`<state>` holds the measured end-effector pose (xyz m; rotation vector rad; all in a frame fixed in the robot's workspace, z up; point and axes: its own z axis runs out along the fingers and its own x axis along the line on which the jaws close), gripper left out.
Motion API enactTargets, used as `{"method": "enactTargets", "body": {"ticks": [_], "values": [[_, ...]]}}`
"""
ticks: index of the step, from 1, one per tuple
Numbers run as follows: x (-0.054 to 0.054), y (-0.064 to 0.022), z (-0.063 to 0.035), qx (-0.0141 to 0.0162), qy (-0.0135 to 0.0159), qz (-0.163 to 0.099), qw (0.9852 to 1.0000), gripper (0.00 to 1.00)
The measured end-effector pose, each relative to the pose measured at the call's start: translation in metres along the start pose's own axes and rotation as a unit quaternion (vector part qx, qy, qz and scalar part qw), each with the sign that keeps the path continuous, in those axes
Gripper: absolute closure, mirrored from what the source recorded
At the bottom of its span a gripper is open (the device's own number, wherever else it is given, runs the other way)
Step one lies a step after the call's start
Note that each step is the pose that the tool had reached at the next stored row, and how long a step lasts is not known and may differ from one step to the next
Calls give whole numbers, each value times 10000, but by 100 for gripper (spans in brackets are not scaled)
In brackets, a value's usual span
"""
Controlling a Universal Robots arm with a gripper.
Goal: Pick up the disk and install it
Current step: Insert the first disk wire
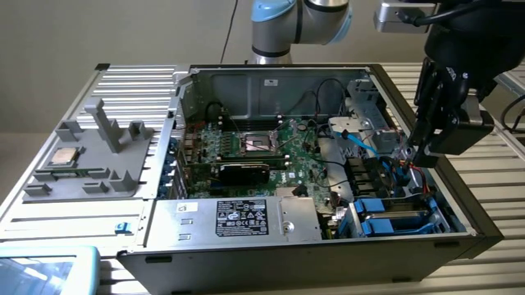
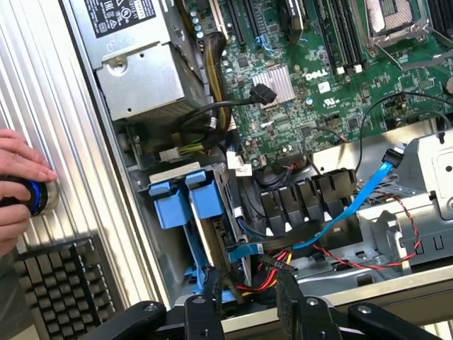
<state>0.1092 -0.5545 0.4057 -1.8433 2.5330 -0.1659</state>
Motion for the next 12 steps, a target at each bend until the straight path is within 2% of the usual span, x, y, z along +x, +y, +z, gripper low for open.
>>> {"method": "enactTargets", "body": {"ticks": [3, 7, 12], "values": [[102, -23, 9, -26, -79, 5, 10000, 56], [205, -30, 38, -49, -156, -15, 9999, 56], [232, -33, 77, -41, -180, -239, 9995, 56]]}}
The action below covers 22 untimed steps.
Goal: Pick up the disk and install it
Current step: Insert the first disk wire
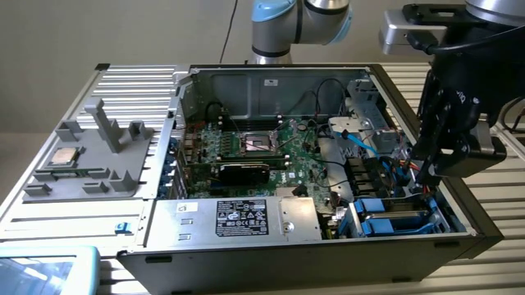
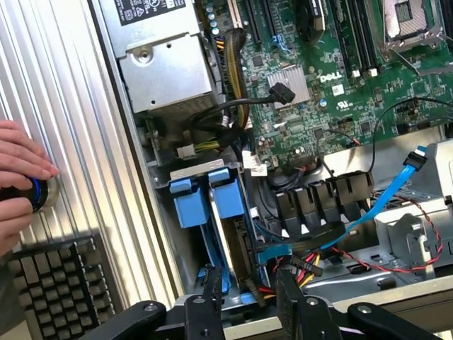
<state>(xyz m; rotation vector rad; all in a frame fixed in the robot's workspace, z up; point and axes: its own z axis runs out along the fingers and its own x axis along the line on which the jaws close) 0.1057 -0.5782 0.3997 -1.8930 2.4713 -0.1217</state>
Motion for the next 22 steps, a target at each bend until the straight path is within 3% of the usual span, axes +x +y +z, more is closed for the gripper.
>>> {"method": "enactTargets", "body": {"ticks": [7, 22], "values": [[-3, -6, 46, 12, -46, -529, 9986, 56], [149, -76, 302, -14, -99, -701, 9975, 56]]}}
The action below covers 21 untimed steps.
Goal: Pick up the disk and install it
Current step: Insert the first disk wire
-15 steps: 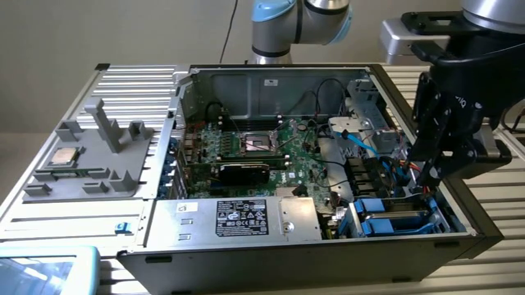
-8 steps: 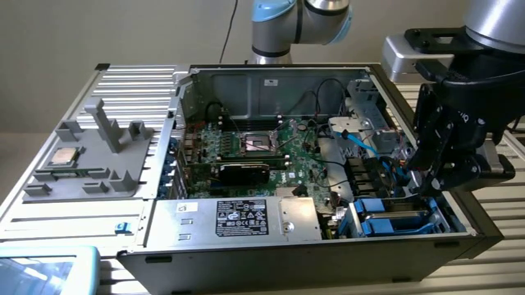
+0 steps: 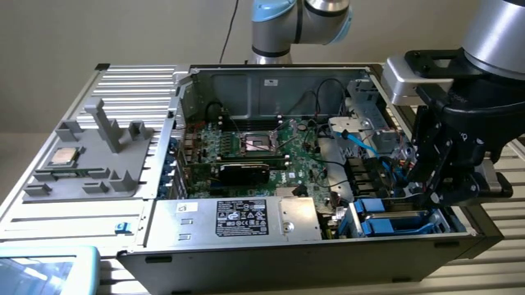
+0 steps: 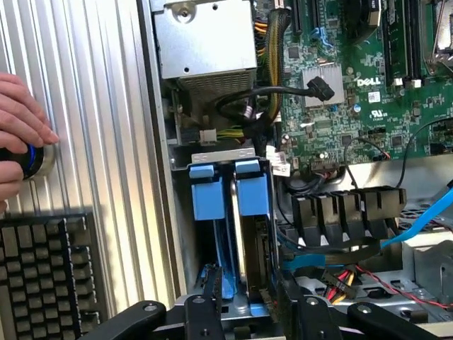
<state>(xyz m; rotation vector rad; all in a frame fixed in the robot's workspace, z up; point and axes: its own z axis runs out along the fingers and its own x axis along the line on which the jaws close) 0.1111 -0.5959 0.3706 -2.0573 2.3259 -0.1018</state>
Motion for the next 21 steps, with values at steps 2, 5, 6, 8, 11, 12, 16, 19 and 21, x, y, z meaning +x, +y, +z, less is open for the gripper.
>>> {"method": "enactTargets", "body": {"ticks": [2, 5, 6, 8, 11, 12, 16, 19, 21], "values": [[0, -1, 20, 2, -10, -125, 9999, 56], [-2, -5, 44, 6, -25, -329, 9995, 56], [-3, -9, 51, 7, -29, -385, 9993, 56], [-4, -19, 68, 8, -36, -481, 9988, 56], [-8, -48, 93, 10, -44, -600, 9982, 56], [-10, -57, 102, 11, -47, -634, 9980, 56], [-13, -76, 141, 4, -67, -805, 9967, 65], [-14, -76, 160, -20, -109, -958, 9953, 65], [-14, -74, 173, -29, -151, -1061, 9942, 65]]}}
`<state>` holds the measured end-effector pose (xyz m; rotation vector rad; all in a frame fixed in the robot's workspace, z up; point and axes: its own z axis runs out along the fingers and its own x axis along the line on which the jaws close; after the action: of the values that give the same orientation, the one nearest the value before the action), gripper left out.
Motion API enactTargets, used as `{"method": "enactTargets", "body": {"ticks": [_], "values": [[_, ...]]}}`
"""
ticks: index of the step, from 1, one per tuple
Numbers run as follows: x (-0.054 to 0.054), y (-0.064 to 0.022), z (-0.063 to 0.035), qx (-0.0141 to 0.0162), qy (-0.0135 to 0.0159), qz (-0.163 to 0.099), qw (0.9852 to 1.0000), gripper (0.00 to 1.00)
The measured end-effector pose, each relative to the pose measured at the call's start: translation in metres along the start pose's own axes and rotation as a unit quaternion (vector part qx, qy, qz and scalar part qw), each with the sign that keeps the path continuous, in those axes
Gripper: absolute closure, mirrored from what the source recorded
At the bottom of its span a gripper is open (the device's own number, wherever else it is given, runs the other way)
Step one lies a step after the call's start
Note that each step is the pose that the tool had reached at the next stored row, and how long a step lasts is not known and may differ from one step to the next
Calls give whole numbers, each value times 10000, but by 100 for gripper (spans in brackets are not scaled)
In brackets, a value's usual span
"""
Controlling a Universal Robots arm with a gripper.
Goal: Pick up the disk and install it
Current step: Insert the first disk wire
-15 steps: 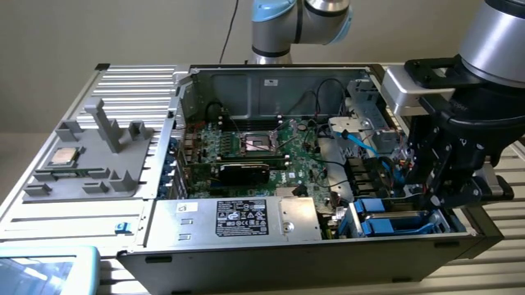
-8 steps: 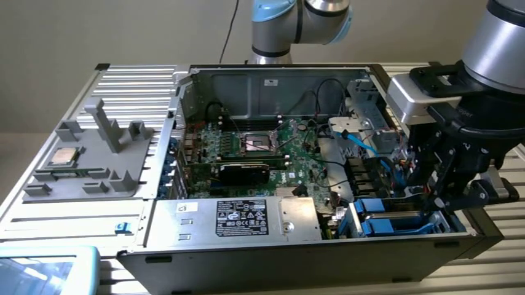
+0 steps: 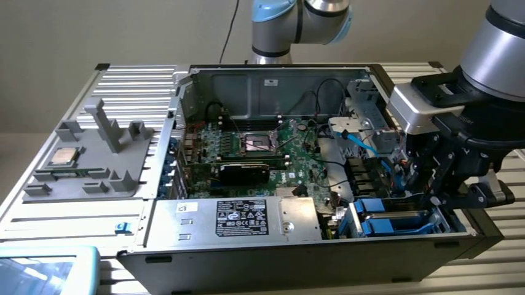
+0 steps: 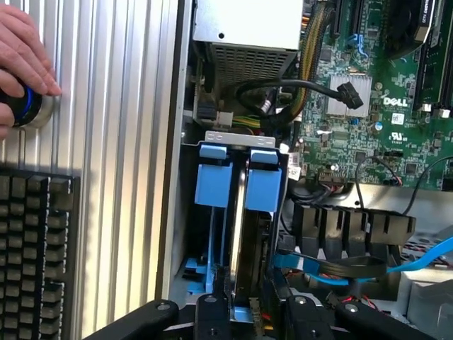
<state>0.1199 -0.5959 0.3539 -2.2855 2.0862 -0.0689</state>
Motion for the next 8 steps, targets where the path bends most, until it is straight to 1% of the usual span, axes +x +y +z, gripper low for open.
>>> {"method": "enactTargets", "body": {"ticks": [2, 3, 6, 8], "values": [[0, 0, 14, -13, -38, -97, 9999, 65], [0, 0, 21, -26, -50, -143, 9999, 65], [0, -2, 31, -84, -67, -275, 9996, 65], [2, -13, 32, -107, -74, -369, 9992, 65]]}}
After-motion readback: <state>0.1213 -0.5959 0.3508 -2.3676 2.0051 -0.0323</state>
